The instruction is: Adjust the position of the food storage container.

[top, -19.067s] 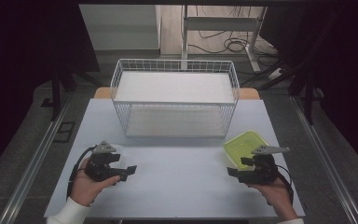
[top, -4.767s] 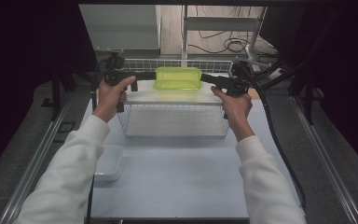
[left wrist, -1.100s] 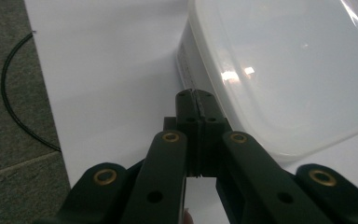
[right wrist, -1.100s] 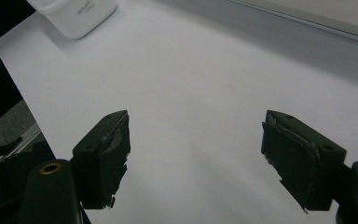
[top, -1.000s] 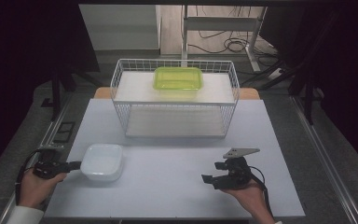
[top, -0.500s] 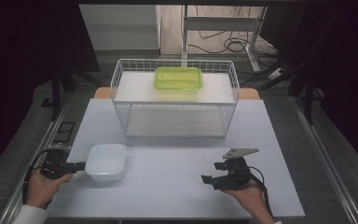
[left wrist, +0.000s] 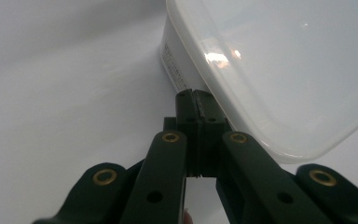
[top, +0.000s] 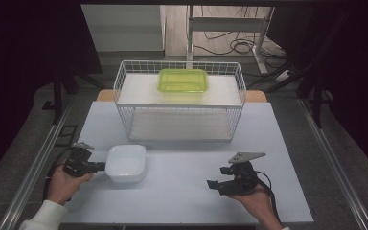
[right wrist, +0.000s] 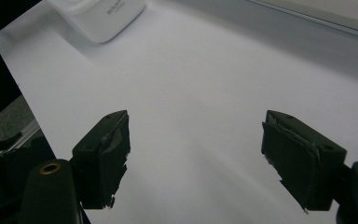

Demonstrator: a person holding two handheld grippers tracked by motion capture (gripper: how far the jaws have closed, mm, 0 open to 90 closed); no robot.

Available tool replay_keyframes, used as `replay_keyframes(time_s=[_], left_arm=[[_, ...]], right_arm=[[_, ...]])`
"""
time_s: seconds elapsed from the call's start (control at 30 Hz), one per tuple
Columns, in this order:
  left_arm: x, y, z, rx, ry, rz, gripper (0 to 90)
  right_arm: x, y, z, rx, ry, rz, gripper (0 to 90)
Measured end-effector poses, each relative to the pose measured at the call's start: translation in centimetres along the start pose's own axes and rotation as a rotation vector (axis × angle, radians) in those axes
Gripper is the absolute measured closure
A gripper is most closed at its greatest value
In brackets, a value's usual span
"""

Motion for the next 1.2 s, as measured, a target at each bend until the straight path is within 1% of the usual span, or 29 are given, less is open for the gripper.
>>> replay_keyframes(time_s=[0.1,0.13,0.23,0.27,0.33,0.4,0.43,0.47,0.5,0.53,0.57,0.6,0.63,0.7,0.73,0.77,0.8,0.83,0.87,0.9,0.93,0.97,1.0,1.03,1.07,1.1,1.13,1.17,1.2], left_arm=[[-0.5,-0.4,-0.5,0.001,0.0,-0.006,89.7],[-0.8,-0.7,-0.7,0.007,0.011,-0.008,89.7],[-1.2,-0.9,-1.1,0.006,0.02,-0.01,89.7],[-1.6,-1.1,-1.3,0.008,0.027,-0.016,89.8],[-1.8,-1.2,-1.5,0.01,0.03,-0.022,89.8],[-2.5,-1.3,-1.9,0.018,0.042,-0.035,89.7],[-2.5,-1.3,-1.9,0.018,0.042,-0.035,89.8],[-3.1,-1.5,-2.2,0.023,0.054,-0.037,89.8],[-3.1,-1.5,-2.2,0.023,0.054,-0.037,89.8],[-3.8,-1.6,-2.6,0.02,0.064,-0.034,89.8],[-4.2,-1.7,-2.7,0.024,0.074,-0.036,89.8],[-4.2,-1.7,-2.7,0.024,0.074,-0.036,89.8],[-4.6,-1.8,-2.9,0.023,0.083,-0.034,89.8],[-5.3,-1.8,-3.1,0.032,0.096,-0.051,89.8],[-6.2,-1.8,-3.5,0.033,0.107,-0.053,89.7],[-6.2,-1.8,-3.5,0.033,0.107,-0.053,89.8],[-6.9,-1.9,-3.9,0.041,0.098,-0.074,89.7],[-6.9,-1.9,-3.9,0.041,0.098,-0.074,89.7],[-7.3,-1.9,-4.2,0.036,0.096,-0.072,89.7],[-7.6,-2.0,-4.3,0.039,0.097,-0.08,89.7],[-8.0,-2.1,-4.5,0.034,0.108,-0.07,89.7],[-8.3,-2.2,-4.7,0.036,0.111,-0.075,89.7],[-8.9,-2.4,-5.0,0.04,0.109,-0.085,89.7],[-8.9,-2.4,-5.0,0.04,0.109,-0.085,89.7],[-9.7,-2.5,-5.4,0.042,0.116,-0.092,89.7],[-9.7,-2.5,-5.4,0.042,0.116,-0.092,89.7],[-10.4,-2.6,-5.7,0.042,0.124,-0.103,89.7],[-10.4,-2.6,-5.7,0.042,0.124,-0.103,89.7],[-10.8,-2.7,-5.9,0.042,0.128,-0.104,89.7]], right_arm=[[0.0,0.0,0.0,0.0,-0.001,0.001,23.4],[0.0,0.0,0.0,0.0,0.0,0.002,23.4],[0.0,0.0,-0.1,0.001,0.0,0.003,23.4],[0.0,0.1,-0.1,0.004,0.0,0.005,23.4],[0.0,0.1,-0.1,0.005,-0.001,0.005,23.4],[-0.1,0.1,-0.1,0.006,-0.001,0.005,23.4],[-0.1,0.1,-0.1,0.006,-0.001,0.005,23.4],[0.0,0.1,-0.1,0.008,-0.002,0.003,23.4],[0.0,0.1,-0.1,0.008,-0.002,0.003,23.4],[0.0,0.1,-0.2,0.01,-0.001,0.003,23.4],[0.0,0.2,-0.2,0.01,-0.001,0.003,23.4],[0.0,0.2,-0.2,0.01,-0.001,0.003,23.4],[0.0,0.2,-0.2,0.01,-0.001,0.003,23.4],[0.0,0.2,-0.2,0.01,-0.001,0.003,23.4],[-0.1,0.2,-0.2,0.01,-0.001,0.002,23.4],[-0.1,0.2,-0.2,0.01,-0.001,0.002,23.4],[-0.1,0.2,-0.2,0.01,-0.002,0.001,23.4],[-0.1,0.2,-0.2,0.01,-0.002,0.001,23.4],[-0.1,0.2,-0.3,0.012,-0.003,-0.001,23.4],[-0.1,0.3,-0.3,0.015,-0.003,0.0,23.3],[-0.1,0.3,-0.3,0.015,-0.003,0.0,23.3],[0.0,0.3,-0.3,0.017,-0.005,0.0,23.4],[0.0,0.3,-0.3,0.017,-0.003,-0.001,23.3],[0.0,0.3,-0.3,0.017,-0.003,-0.001,23.3],[-0.1,0.3,-0.3,0.017,-0.003,-0.001,23.3],[-0.1,0.3,-0.3,0.017,-0.003,-0.001,23.3],[-0.1,0.4,-0.4,0.019,-0.003,-0.001,23.3],[-0.1,0.4,-0.4,0.019,-0.003,-0.001,23.3],[-0.1,0.4,-0.4,0.02,-0.003,-0.001,23.3]])
Point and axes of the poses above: each handheld gripper's, and its own axes: z roughly backward along the jaws, y roughly out of its underside, x roughly to its left, the point moved 8 cm from there along -z, roughly forward along the jaws, and after that the axes turned 15 degrees about z, right-handed, at the moved point
